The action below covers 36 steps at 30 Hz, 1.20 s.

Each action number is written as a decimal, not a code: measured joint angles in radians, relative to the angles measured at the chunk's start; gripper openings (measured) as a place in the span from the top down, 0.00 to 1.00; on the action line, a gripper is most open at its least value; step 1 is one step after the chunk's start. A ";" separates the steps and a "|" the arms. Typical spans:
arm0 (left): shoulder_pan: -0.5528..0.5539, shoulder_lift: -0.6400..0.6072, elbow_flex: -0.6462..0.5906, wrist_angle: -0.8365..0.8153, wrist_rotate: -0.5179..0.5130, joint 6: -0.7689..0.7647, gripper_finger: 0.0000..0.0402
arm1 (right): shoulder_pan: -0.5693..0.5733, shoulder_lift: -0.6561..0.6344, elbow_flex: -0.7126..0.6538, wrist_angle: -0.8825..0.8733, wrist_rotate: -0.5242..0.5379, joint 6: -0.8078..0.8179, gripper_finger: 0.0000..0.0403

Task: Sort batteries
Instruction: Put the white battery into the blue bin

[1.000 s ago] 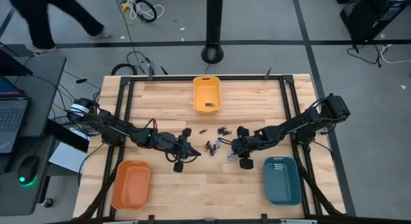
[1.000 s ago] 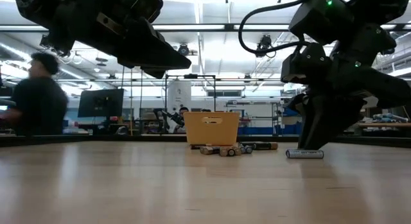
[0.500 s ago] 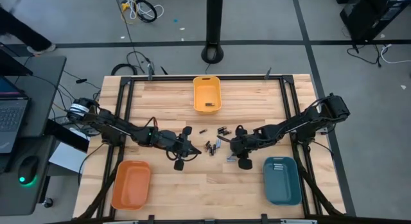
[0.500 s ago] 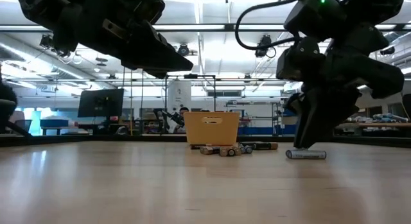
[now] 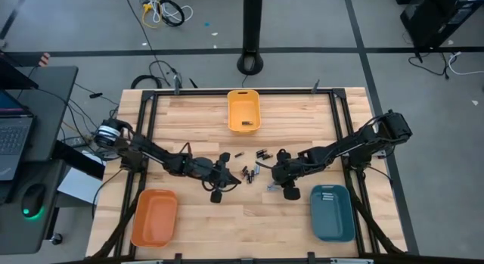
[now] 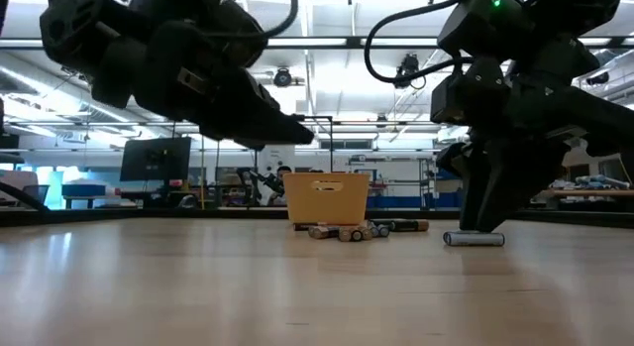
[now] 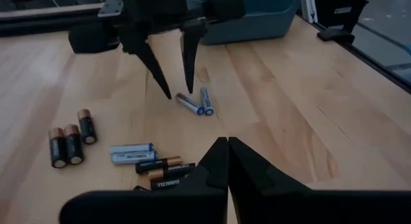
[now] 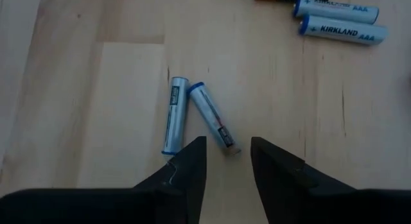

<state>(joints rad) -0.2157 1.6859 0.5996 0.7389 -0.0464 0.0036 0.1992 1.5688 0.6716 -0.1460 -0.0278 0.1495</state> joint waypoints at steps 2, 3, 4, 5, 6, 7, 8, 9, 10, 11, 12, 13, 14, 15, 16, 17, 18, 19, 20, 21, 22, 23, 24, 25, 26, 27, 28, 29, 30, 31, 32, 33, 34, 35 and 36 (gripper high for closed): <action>0.000 0.017 0.000 0.022 0.015 -0.011 0.98 | -0.005 0.000 0.000 0.000 0.000 -0.009 0.68; 0.000 0.019 0.000 0.026 0.019 -0.011 0.98 | -0.006 0.000 0.000 0.001 0.000 -0.015 0.68; 0.000 0.020 0.000 0.030 0.020 -0.011 0.98 | -0.007 0.000 0.000 0.001 0.000 -0.024 0.69; 0.000 0.020 0.000 0.034 0.020 -0.011 0.98 | -0.007 0.000 0.000 0.004 0.000 -0.033 0.69; 0.000 0.020 0.000 0.037 0.021 -0.011 0.98 | -0.007 0.000 0.000 0.009 0.000 -0.043 0.69; 0.000 0.020 0.000 0.042 0.024 -0.011 0.98 | -0.007 0.000 0.000 0.016 0.000 -0.049 0.69; 0.000 0.020 0.000 0.049 0.026 -0.011 0.98 | -0.007 0.000 0.000 0.025 0.000 -0.054 0.69; 0.000 0.020 0.000 0.055 0.026 -0.010 0.98 | -0.007 0.000 0.000 0.033 0.000 -0.058 0.69; 0.000 0.020 0.000 0.056 0.027 -0.010 0.98 | -0.006 0.000 0.000 0.040 0.000 -0.064 0.69; 0.000 0.020 0.000 0.054 0.027 -0.010 0.98 | -0.006 0.000 0.000 0.046 0.000 -0.067 0.69; 0.000 0.020 0.000 0.052 0.027 -0.010 0.98 | -0.006 0.000 0.000 0.050 0.000 -0.068 0.69; 0.000 0.020 0.000 0.052 0.031 -0.010 0.98 | -0.007 0.000 0.000 0.053 0.000 -0.070 0.69; 0.000 0.020 0.000 0.053 0.034 -0.010 0.98 | -0.008 0.002 0.000 0.056 0.000 -0.076 0.69; 0.000 0.020 0.000 0.054 0.037 -0.010 0.98 | -0.008 0.010 0.000 0.063 0.000 -0.081 0.69; 0.000 0.020 0.000 0.052 0.037 -0.012 0.98 | -0.010 0.018 0.000 0.066 0.000 -0.083 0.69; 0.000 0.020 0.000 0.051 0.037 -0.013 0.98 | -0.011 0.034 0.000 0.068 0.000 -0.087 0.69; 0.000 0.020 0.000 0.051 0.037 -0.014 0.98 | -0.012 0.052 0.000 0.077 0.000 -0.093 0.69; 0.000 0.020 0.000 0.052 0.037 -0.015 0.98 | -0.012 0.064 0.002 0.084 -0.001 -0.097 0.69; -0.001 0.020 0.000 0.052 0.037 -0.016 0.98 | -0.012 0.079 0.003 0.094 -0.001 -0.100 0.69; -0.002 0.020 0.000 0.051 0.037 -0.022 0.98 | -0.012 0.090 0.005 0.097 -0.002 -0.101 0.69; -0.002 0.020 0.000 0.050 0.037 -0.031 0.98 | -0.012 0.098 0.004 0.102 -0.005 -0.101 0.69; -0.002 0.020 0.000 0.049 0.037 -0.035 0.98 | -0.012 0.103 0.005 0.103 -0.008 -0.101 0.69; -0.002 0.020 0.000 0.049 0.038 -0.038 0.98 | -0.012 0.104 0.005 0.105 -0.012 -0.101 0.69; -0.002 0.020 0.000 0.048 0.041 -0.039 0.98 | -0.013 0.104 0.005 0.105 -0.019 -0.098 0.70; -0.002 0.020 0.000 0.048 0.041 -0.039 0.98 | -0.013 0.104 0.004 0.105 -0.022 -0.094 0.71; -0.002 0.020 0.000 0.048 0.041 -0.040 0.98 | -0.013 0.103 0.005 0.104 -0.024 -0.088 0.72; -0.002 0.020 0.000 0.049 0.041 -0.040 0.98 | -0.013 0.102 0.004 0.102 -0.024 -0.079 0.74; -0.002 0.020 0.000 0.049 0.041 -0.040 0.98 | -0.013 0.102 0.004 0.098 -0.025 -0.073 0.76; -0.003 0.020 0.000 0.051 0.041 -0.040 0.98 | -0.013 0.102 0.005 0.093 -0.025 -0.068 0.78; -0.003 0.020 0.000 0.051 0.041 -0.039 0.98 | -0.013 0.102 0.004 0.091 -0.026 -0.060 0.81; -0.003 0.020 0.000 0.052 0.041 -0.039 0.98 | -0.012 0.102 0.004 0.090 -0.028 -0.049 0.84; -0.003 0.020 0.000 0.051 0.041 -0.039 0.98 | -0.012 0.102 0.004 0.089 -0.029 -0.043 0.87; -0.003 0.020 0.000 0.051 0.041 -0.039 0.98 | -0.012 0.102 0.004 0.088 -0.030 -0.040 0.89; -0.003 0.020 0.000 0.052 0.041 -0.039 0.98 | -0.012 0.102 0.004 0.088 -0.030 -0.040 0.90; -0.003 0.020 0.000 0.052 0.041 -0.039 0.98 | -0.011 0.102 0.004 0.089 -0.029 -0.039 0.90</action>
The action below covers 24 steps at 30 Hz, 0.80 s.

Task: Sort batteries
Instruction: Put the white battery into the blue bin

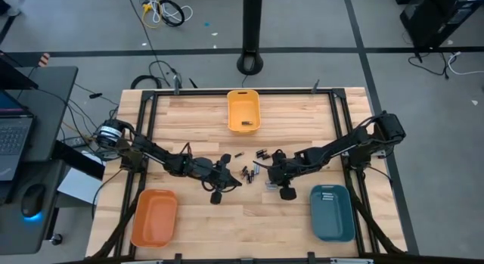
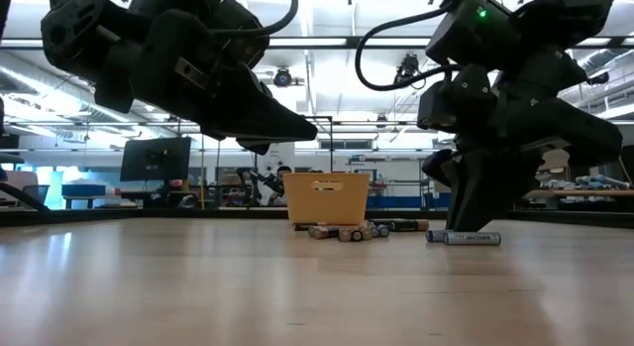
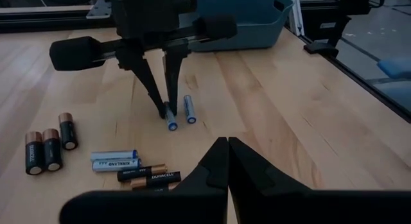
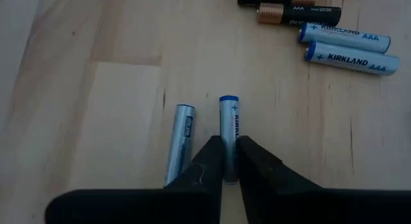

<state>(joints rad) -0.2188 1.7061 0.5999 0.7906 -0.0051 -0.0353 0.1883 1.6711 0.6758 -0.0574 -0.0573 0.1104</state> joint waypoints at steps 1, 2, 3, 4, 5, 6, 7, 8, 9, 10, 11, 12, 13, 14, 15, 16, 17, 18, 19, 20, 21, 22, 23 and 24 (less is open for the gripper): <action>0.000 0.000 0.000 0.000 0.000 0.000 0.98 | 0.001 0.000 0.000 0.000 0.001 0.002 0.90; 0.000 0.000 0.000 0.000 0.000 0.000 0.98 | 0.001 -0.001 0.000 0.000 0.001 0.002 0.90; 0.000 0.000 0.000 0.000 0.000 0.000 0.98 | 0.001 -0.001 0.000 -0.001 0.001 0.006 0.90; 0.000 0.000 0.000 0.000 0.000 0.000 0.98 | 0.001 -0.009 -0.001 -0.004 0.001 0.014 0.90; 0.000 0.000 0.000 0.000 0.000 0.000 0.98 | 0.001 -0.016 -0.002 -0.005 0.001 0.021 0.90; 0.000 0.000 0.000 0.000 0.000 0.000 0.98 | 0.001 -0.027 -0.002 -0.006 0.001 0.026 0.90; 0.000 0.000 0.000 0.000 0.000 0.000 0.98 | 0.001 -0.040 -0.003 -0.008 0.001 0.028 0.90; 0.000 0.000 0.000 0.000 0.000 0.001 0.98 | 0.002 -0.054 -0.006 -0.019 0.001 0.029 0.90; 0.000 0.000 0.000 0.000 0.000 0.002 0.98 | 0.003 -0.070 -0.008 -0.034 0.001 0.033 0.90; 0.000 0.000 0.000 0.000 0.000 0.002 0.98 | 0.004 -0.087 -0.009 -0.047 0.000 0.041 0.90; 0.000 0.000 0.000 0.000 0.000 0.003 0.98 | 0.004 -0.105 -0.010 -0.050 0.000 0.044 0.90; 0.000 0.000 0.000 0.000 0.000 0.003 0.98 | 0.004 -0.127 -0.009 -0.054 0.000 0.045 0.90; 0.000 0.000 0.000 0.000 0.000 0.003 0.98 | 0.004 -0.150 -0.008 -0.065 0.001 0.049 0.90; 0.000 0.000 0.000 0.000 0.000 0.004 0.98 | 0.005 -0.170 -0.008 -0.082 0.003 0.056 0.90; 0.000 0.000 0.000 0.000 0.000 0.006 0.98 | 0.005 -0.188 -0.008 -0.100 0.008 0.065 0.90; 0.000 0.000 0.000 0.000 0.000 0.006 0.98 | 0.006 -0.205 -0.008 -0.117 0.009 0.072 0.90; 0.000 0.000 0.000 0.000 0.000 0.006 0.98 | 0.007 -0.226 -0.008 -0.132 0.010 0.077 0.90; 0.000 0.000 0.000 0.000 0.000 0.007 0.98 | 0.010 -0.249 -0.008 -0.140 0.011 0.086 0.90; 0.000 0.000 0.000 0.000 0.000 0.007 0.98 | 0.013 -0.271 -0.007 -0.145 0.012 0.099 0.90; 0.000 0.000 0.000 0.000 0.000 0.007 0.98 | 0.018 -0.292 -0.006 -0.154 0.012 0.110 0.90; 0.000 0.000 0.000 -0.001 0.000 0.007 0.98 | 0.025 -0.312 -0.006 -0.169 0.012 0.123 0.90; 0.000 0.000 0.000 -0.001 0.000 0.007 0.98 | 0.034 -0.335 -0.006 -0.188 0.012 0.137 0.90; 0.000 0.000 0.000 -0.003 0.001 0.007 0.98 | 0.044 -0.360 -0.006 -0.204 0.012 0.155 0.90; 0.000 0.000 0.000 -0.003 0.000 0.008 0.98 | 0.055 -0.387 -0.005 -0.221 0.012 0.174 0.90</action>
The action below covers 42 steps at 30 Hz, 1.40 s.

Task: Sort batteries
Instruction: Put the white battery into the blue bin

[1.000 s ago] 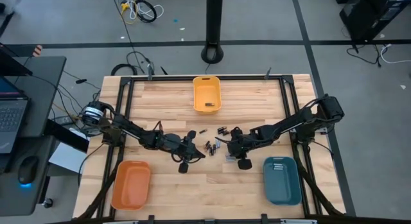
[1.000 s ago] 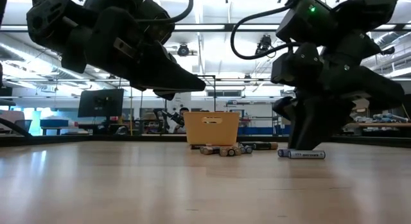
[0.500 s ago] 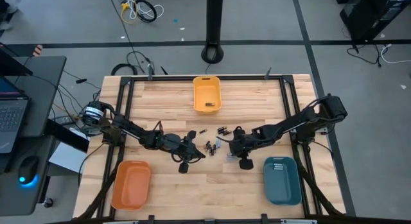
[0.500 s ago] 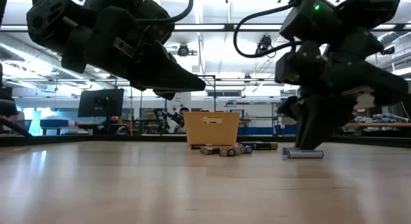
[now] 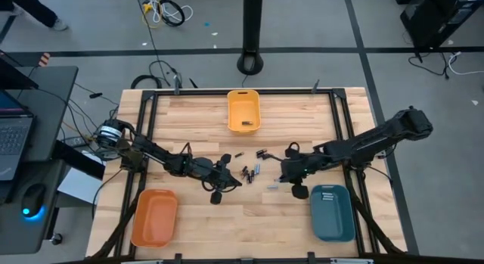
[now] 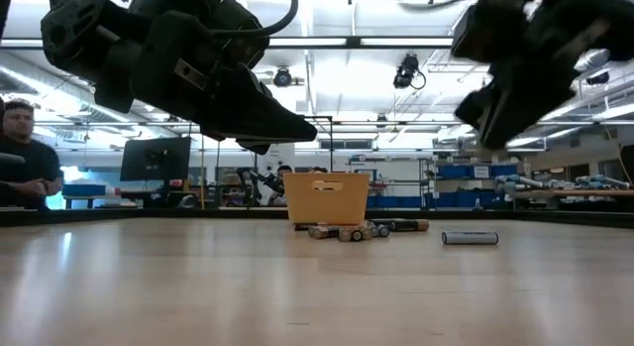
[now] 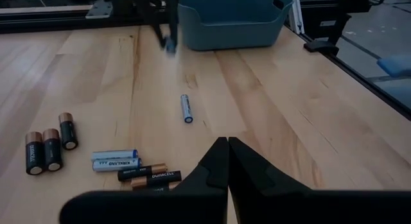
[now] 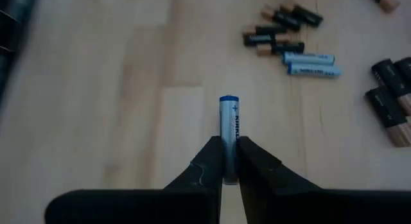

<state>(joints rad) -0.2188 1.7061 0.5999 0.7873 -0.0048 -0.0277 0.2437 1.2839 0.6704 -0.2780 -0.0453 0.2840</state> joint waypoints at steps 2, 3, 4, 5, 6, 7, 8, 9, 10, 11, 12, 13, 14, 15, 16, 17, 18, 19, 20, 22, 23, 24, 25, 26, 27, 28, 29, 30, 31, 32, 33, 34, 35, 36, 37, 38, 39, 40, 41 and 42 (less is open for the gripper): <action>0.000 0.000 0.000 0.000 0.000 0.000 0.98 | 0.030 -0.045 0.022 -0.079 0.000 0.044 0.90; 0.000 0.000 0.000 0.000 0.000 0.000 0.98 | 0.048 -0.064 0.041 -0.134 0.000 0.067 0.90; 0.000 0.000 0.000 0.000 0.000 0.000 0.98 | 0.071 -0.082 0.064 -0.188 0.008 0.091 0.90; 0.000 0.000 0.000 0.000 0.000 0.000 0.98 | 0.095 -0.098 0.091 -0.243 0.020 0.115 0.90; 0.000 0.000 0.000 0.000 0.000 0.000 0.98 | 0.123 -0.112 0.120 -0.297 0.031 0.143 0.90; 0.000 0.000 0.000 0.000 0.000 0.000 0.98 | 0.151 -0.121 0.149 -0.352 0.045 0.171 0.90; 0.000 0.000 0.000 0.000 0.000 0.000 0.98 | 0.180 -0.127 0.178 -0.410 0.060 0.205 0.90; 0.000 0.000 0.000 0.000 0.000 0.000 0.98 | 0.210 -0.131 0.204 -0.466 0.073 0.239 0.90; 0.000 0.000 0.000 0.001 0.000 0.000 0.98 | 0.239 -0.133 0.226 -0.516 0.086 0.278 0.90; 0.000 0.000 0.000 0.001 0.000 0.000 0.98 | 0.269 -0.133 0.244 -0.554 0.097 0.315 0.90; 0.000 0.000 0.000 0.002 0.000 0.000 0.98 | 0.299 -0.133 0.257 -0.587 0.105 0.355 0.90; 0.000 0.000 0.000 0.002 0.000 0.000 0.98 | 0.329 -0.132 0.263 -0.616 0.109 0.398 0.90; 0.000 0.000 0.000 0.002 0.000 0.000 0.98 | 0.358 -0.130 0.263 -0.641 0.111 0.441 0.90; 0.000 0.000 0.000 0.002 0.000 -0.001 0.98 | 0.387 -0.124 0.263 -0.663 0.112 0.482 0.90; 0.000 0.000 0.000 0.003 0.000 -0.001 0.98 | 0.416 -0.119 0.263 -0.680 0.112 0.526 0.90; 0.000 0.000 0.000 0.003 0.000 -0.001 0.98 | 0.445 -0.112 0.263 -0.697 0.112 0.567 0.90; 0.000 0.000 0.000 0.003 0.000 -0.002 0.98 | 0.473 -0.107 0.263 -0.711 0.113 0.605 0.90; 0.000 0.000 0.000 0.003 0.000 -0.002 0.98 | 0.500 -0.101 0.263 -0.716 0.113 0.643 0.90; 0.000 0.000 0.000 0.003 0.000 -0.002 0.98 | 0.526 -0.095 0.263 -0.716 0.113 0.679 0.90; 0.000 0.000 0.000 0.004 0.000 -0.002 0.98 | 0.576 -0.084 0.263 -0.710 0.113 0.748 0.90; 0.000 0.000 0.000 0.004 0.000 -0.002 0.98 | 0.600 -0.078 0.263 -0.709 0.117 0.781 0.90; 0.000 0.000 0.000 0.004 0.000 -0.002 0.98 | 0.625 -0.071 0.263 -0.711 0.123 0.810 0.90; 0.000 0.000 0.000 0.004 0.000 -0.003 0.98 | 0.649 -0.061 0.263 -0.711 0.127 0.835 0.90; 0.000 0.000 0.000 0.005 0.000 -0.002 0.98 | 0.671 -0.051 0.263 -0.711 0.128 0.856 0.90; 0.000 0.000 0.000 0.006 0.000 -0.002 0.98 | 0.692 -0.040 0.263 -0.711 0.129 0.872 0.90; 0.000 0.000 0.000 0.006 0.000 -0.003 0.98 | 0.710 -0.030 0.260 -0.709 0.132 0.887 0.90; 0.000 -0.001 0.000 0.007 0.000 -0.002 0.98 | 0.727 -0.020 0.253 -0.705 0.133 0.905 0.90; 0.000 -0.001 0.000 0.008 0.000 -0.002 0.98 | 0.740 -0.011 0.242 -0.700 0.134 0.922 0.90; 0.000 -0.001 0.000 0.008 0.000 -0.002 0.98 | 0.752 -0.001 0.228 -0.697 0.134 0.939 0.90; 0.000 -0.001 0.000 0.009 0.000 -0.002 0.98 | 0.762 0.008 0.213 -0.692 0.134 0.953 0.90; 0.000 -0.001 0.000 0.009 0.000 -0.002 0.98 | 0.771 0.018 0.198 -0.683 0.133 0.963 0.90; 0.000 -0.001 0.000 0.008 0.000 -0.003 0.98 | 0.778 0.026 0.184 -0.674 0.133 0.970 0.90; 0.000 -0.001 0.000 0.009 0.000 -0.003 0.98 | 0.783 0.033 0.167 -0.663 0.133 0.972 0.90; 0.000 -0.001 0.000 0.009 0.000 -0.003 0.98 | 0.786 0.040 0.150 -0.653 0.133 0.972 0.90; 0.000 -0.001 0.000 0.008 0.000 -0.003 0.98 | 0.786 0.044 0.133 -0.639 0.132 0.972 0.90; 0.000 -0.001 0.000 0.008 0.000 -0.003 0.98 | 0.785 0.049 0.118 -0.624 0.132 0.972 0.90; 0.000 -0.001 0.000 0.009 0.000 -0.003 0.98 | 0.781 0.053 0.103 -0.611 0.132 0.972 0.90; 0.000 -0.001 0.000 0.009 0.000 -0.003 0.98 | 0.777 0.056 0.088 -0.592 0.132 0.972 0.90; 0.000 -0.001 0.000 0.009 0.000 -0.003 0.98 | 0.774 0.057 0.073 -0.576 0.131 0.972 0.90; 0.000 -0.001 0.000 0.008 0.000 -0.003 0.98 | 0.770 0.057 0.058 -0.559 0.131 0.972 0.90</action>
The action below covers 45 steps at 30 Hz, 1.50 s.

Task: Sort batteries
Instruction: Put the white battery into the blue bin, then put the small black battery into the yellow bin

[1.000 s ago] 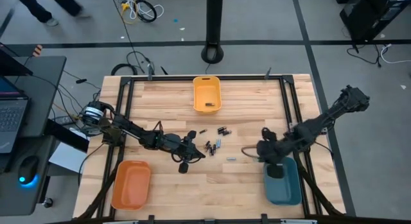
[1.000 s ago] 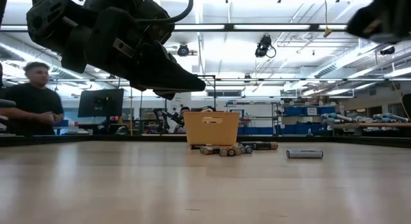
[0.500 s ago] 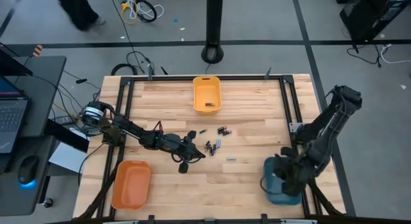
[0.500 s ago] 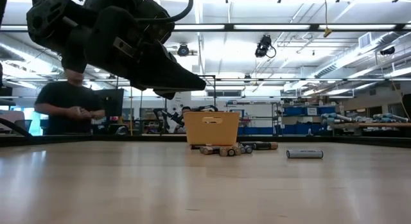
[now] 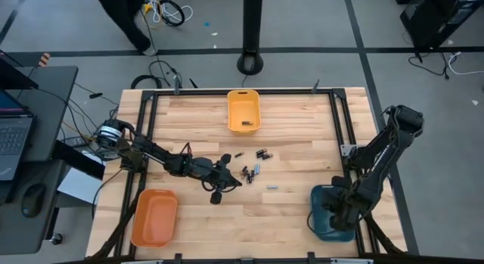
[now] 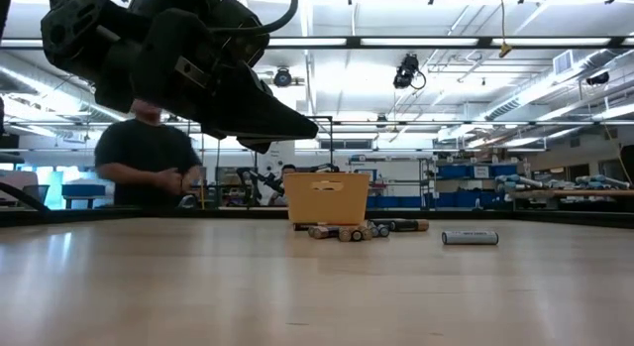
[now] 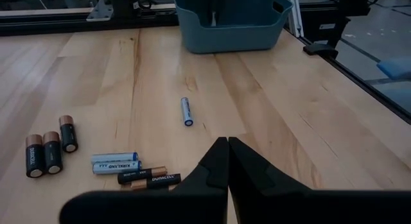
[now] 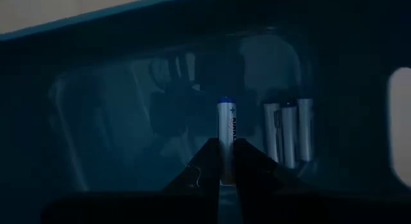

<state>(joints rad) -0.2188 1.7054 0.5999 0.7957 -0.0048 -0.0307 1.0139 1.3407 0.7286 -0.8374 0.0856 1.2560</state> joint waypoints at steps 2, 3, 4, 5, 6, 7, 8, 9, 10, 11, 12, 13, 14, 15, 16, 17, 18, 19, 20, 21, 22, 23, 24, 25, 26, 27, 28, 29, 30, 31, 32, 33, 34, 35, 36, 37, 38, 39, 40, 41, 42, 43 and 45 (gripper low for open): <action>0.000 0.000 0.000 0.000 0.000 0.000 0.98 | -0.004 0.000 -0.021 0.028 -0.001 0.000 0.90; 0.000 0.000 0.000 0.000 0.000 0.000 0.98 | -0.006 0.000 -0.029 0.039 -0.001 -0.001 0.90; 0.000 0.000 0.000 0.000 0.000 0.000 0.98 | -0.007 0.000 -0.037 0.045 -0.001 -0.002 0.90; 0.000 0.000 0.000 0.000 0.000 0.000 0.98 | -0.009 0.000 -0.044 0.048 -0.002 -0.002 0.90; 0.000 0.000 0.000 0.000 -0.001 0.000 0.98 | -0.009 0.000 -0.050 0.052 -0.004 -0.003 0.90; 0.000 0.000 0.000 0.001 -0.001 0.000 0.98 | -0.009 0.000 -0.055 0.058 -0.005 -0.005 0.90; 0.000 0.000 0.000 0.001 -0.001 0.000 0.98 | -0.009 0.000 -0.057 0.061 -0.006 -0.009 0.90; 0.000 0.000 0.000 0.001 -0.001 0.000 0.98 | -0.009 0.000 -0.059 0.061 -0.008 -0.012 0.90; 0.000 0.000 0.000 0.001 -0.002 0.000 0.98 | -0.009 0.000 -0.060 0.059 -0.008 -0.017 0.90; 0.000 0.000 0.000 0.001 -0.002 0.000 0.98 | -0.009 0.000 -0.060 0.062 -0.008 -0.020 0.90; 0.000 0.000 0.000 0.001 -0.002 0.000 0.98 | -0.009 0.000 -0.060 0.065 -0.008 -0.024 0.90; 0.000 0.000 0.000 0.001 -0.004 0.000 0.98 | -0.009 0.000 -0.060 0.065 -0.008 -0.024 0.90; 0.000 0.000 0.000 0.001 -0.005 0.000 0.98 | -0.009 0.000 -0.060 0.066 -0.008 -0.024 0.90; 0.000 0.000 0.000 0.001 -0.005 0.000 0.98 | -0.009 0.000 -0.060 0.070 -0.008 -0.024 0.90; 0.000 0.000 0.000 0.002 -0.005 0.000 0.98 | -0.009 0.000 -0.060 0.074 -0.008 -0.025 0.89; 0.000 0.000 0.000 0.004 -0.005 -0.001 0.98 | -0.009 0.000 -0.060 0.078 -0.008 -0.025 0.89; 0.000 0.000 0.000 0.006 -0.005 0.000 0.98 | -0.009 0.000 -0.060 0.081 -0.008 -0.024 0.88; 0.000 0.000 0.000 0.007 -0.005 -0.001 0.98 | -0.009 0.000 -0.060 0.082 -0.008 -0.021 0.86; 0.000 0.000 0.000 0.007 -0.005 0.000 0.98 | -0.009 0.000 -0.060 0.082 -0.008 -0.018 0.85; 0.000 0.000 0.000 0.007 -0.005 0.000 0.98 | -0.009 0.000 -0.060 0.082 -0.008 -0.012 0.83; 0.000 0.000 0.000 0.007 -0.005 0.000 0.98 | -0.009 0.000 -0.060 0.082 -0.008 -0.005 0.81; 0.000 0.000 0.000 0.007 -0.005 0.000 0.98 | -0.009 0.000 -0.060 0.082 -0.008 0.000 0.79; 0.000 0.000 0.000 0.007 -0.005 0.000 0.98 | -0.009 0.000 -0.060 0.082 -0.008 0.003 0.77; 0.000 0.000 0.000 0.007 -0.005 0.000 0.98 | -0.009 -0.001 -0.060 0.083 -0.008 0.005 0.75; 0.000 0.000 0.000 0.007 -0.005 0.000 0.98 | -0.009 -0.001 -0.060 0.086 -0.009 0.005 0.74; 0.000 0.000 0.000 0.008 -0.005 0.000 0.98 | -0.009 -0.001 -0.060 0.088 -0.010 0.005 0.72; 0.000 0.000 0.000 0.009 -0.005 0.000 0.98 | -0.009 -0.001 -0.060 0.090 -0.018 0.005 0.71; 0.000 0.000 0.000 0.012 -0.005 0.000 0.98 | -0.009 -0.001 -0.060 0.091 -0.024 0.005 0.70; 0.000 0.000 0.000 0.015 -0.005 0.000 0.98 | -0.009 -0.001 -0.060 0.091 -0.032 0.006 0.69; 0.000 0.000 0.000 0.016 -0.006 0.000 0.98 | -0.009 -0.001 -0.060 0.093 -0.041 0.006 0.68; 0.000 0.000 0.000 0.017 -0.006 -0.001 0.98 | -0.009 -0.001 -0.060 0.097 -0.051 0.005 0.68; 0.000 0.000 0.000 0.017 -0.006 -0.001 0.98 | -0.009 -0.001 -0.059 0.100 -0.061 0.005 0.68; 0.000 0.000 0.000 0.019 -0.006 0.000 0.98 | -0.009 -0.001 -0.059 0.103 -0.068 0.005 0.68; 0.000 0.000 0.000 0.022 -0.006 0.000 0.98 | -0.009 -0.001 -0.056 0.101 -0.073 0.003 0.68; 0.000 0.000 0.000 0.024 -0.006 0.000 0.98 | -0.009 -0.001 -0.052 0.100 -0.073 0.000 0.69; 0.000 0.000 0.000 0.024 -0.006 0.000 0.98 | -0.009 -0.001 -0.044 0.097 -0.073 -0.007 0.70; 0.000 0.000 0.000 0.024 -0.006 0.000 0.98 | -0.009 -0.002 -0.036 0.097 -0.073 -0.016 0.72; 0.000 0.000 0.000 0.023 -0.006 0.000 0.98 | -0.009 -0.002 -0.025 0.091 -0.073 -0.028 0.75; 0.000 0.000 0.000 0.024 -0.006 0.000 0.98 | -0.009 -0.002 -0.015 0.088 -0.072 -0.039 0.78; 0.000 0.000 0.000 0.024 -0.006 -0.001 0.98 | -0.009 -0.002 -0.003 0.081 -0.072 -0.048 0.81; 0.000 0.000 0.000 0.024 -0.006 -0.001 0.98 | -0.009 -0.002 0.008 0.071 -0.071 -0.056 0.85; 0.000 0.000 0.000 0.023 -0.006 0.000 0.98 | -0.009 -0.002 0.018 0.062 -0.068 -0.065 0.90; 0.000 0.000 0.000 0.024 -0.006 0.000 0.98 | -0.009 -0.002 0.036 0.046 -0.056 -0.084 0.97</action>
<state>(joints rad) -0.2190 1.7054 0.6003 0.8196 -0.0105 -0.0311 1.0046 1.3392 0.7641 -0.7913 0.0298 1.1721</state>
